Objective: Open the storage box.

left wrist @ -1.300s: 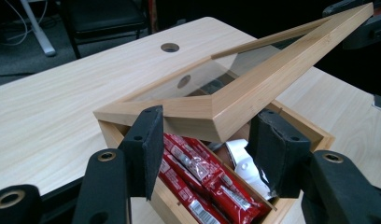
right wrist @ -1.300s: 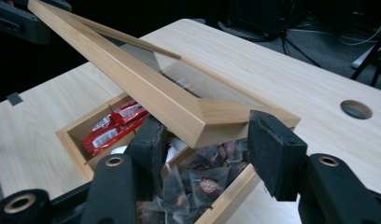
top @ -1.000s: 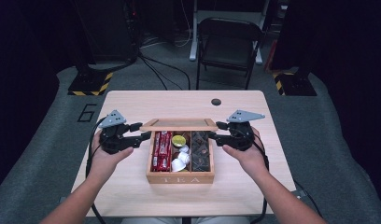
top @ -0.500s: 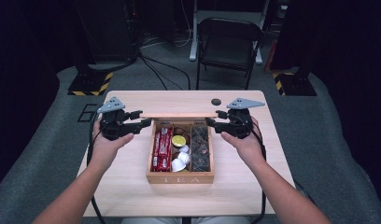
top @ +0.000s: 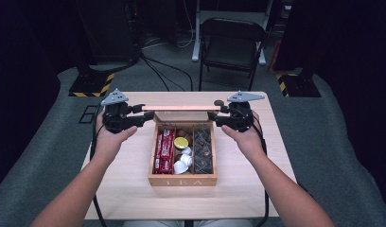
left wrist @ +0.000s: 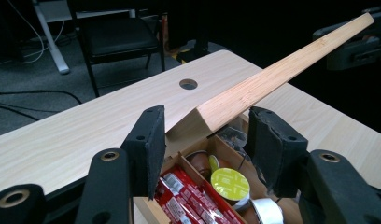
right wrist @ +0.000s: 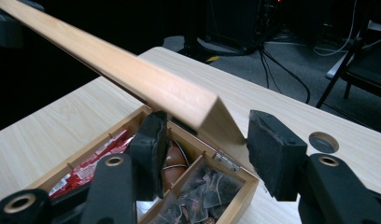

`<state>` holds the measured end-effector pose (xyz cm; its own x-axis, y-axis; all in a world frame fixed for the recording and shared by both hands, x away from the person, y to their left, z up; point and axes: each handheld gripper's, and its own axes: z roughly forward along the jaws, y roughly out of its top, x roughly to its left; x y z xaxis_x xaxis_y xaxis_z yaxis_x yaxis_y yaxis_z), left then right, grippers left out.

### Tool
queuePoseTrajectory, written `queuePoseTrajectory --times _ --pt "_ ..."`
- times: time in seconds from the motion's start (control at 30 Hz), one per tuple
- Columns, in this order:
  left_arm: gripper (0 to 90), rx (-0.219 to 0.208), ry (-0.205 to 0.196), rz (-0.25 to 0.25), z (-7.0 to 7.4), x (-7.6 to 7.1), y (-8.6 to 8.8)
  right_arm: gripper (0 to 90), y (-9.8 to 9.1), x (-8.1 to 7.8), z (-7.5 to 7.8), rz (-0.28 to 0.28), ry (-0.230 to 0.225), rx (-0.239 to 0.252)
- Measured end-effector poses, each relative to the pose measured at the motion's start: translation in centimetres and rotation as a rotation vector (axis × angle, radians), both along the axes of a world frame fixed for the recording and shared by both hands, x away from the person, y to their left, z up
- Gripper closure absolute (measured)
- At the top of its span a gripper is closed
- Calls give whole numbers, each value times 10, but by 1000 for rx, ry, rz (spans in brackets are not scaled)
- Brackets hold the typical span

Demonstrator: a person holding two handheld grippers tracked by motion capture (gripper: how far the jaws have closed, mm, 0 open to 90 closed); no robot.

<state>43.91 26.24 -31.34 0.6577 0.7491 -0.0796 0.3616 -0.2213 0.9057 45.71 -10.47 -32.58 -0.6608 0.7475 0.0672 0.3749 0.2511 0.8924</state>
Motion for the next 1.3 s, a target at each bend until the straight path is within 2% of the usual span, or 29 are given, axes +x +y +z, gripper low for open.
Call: queuePoseTrajectory --times 0.4,0.67,0.83,0.93,1.07,1.3 --pt "480 -8 -6 18 7 14 -1 490 -1 19 -16 -31 14 -13" --pt "481 8 -20 31 9 20 -3 560 3 31 -25 -63 11 -38" --pt "481 2 -22 38 10 24 -4 573 5 35 -31 -72 11 -40" --pt "483 -2 -27 47 10 28 -5 619 6 38 -36 -93 -2 -48" --pt "486 -6 -28 48 8 31 -5 627 6 40 -37 -90 -16 -48" --pt "510 27 -27 67 -6 38 -4 627 5 41 -36 -86 -7 -46"
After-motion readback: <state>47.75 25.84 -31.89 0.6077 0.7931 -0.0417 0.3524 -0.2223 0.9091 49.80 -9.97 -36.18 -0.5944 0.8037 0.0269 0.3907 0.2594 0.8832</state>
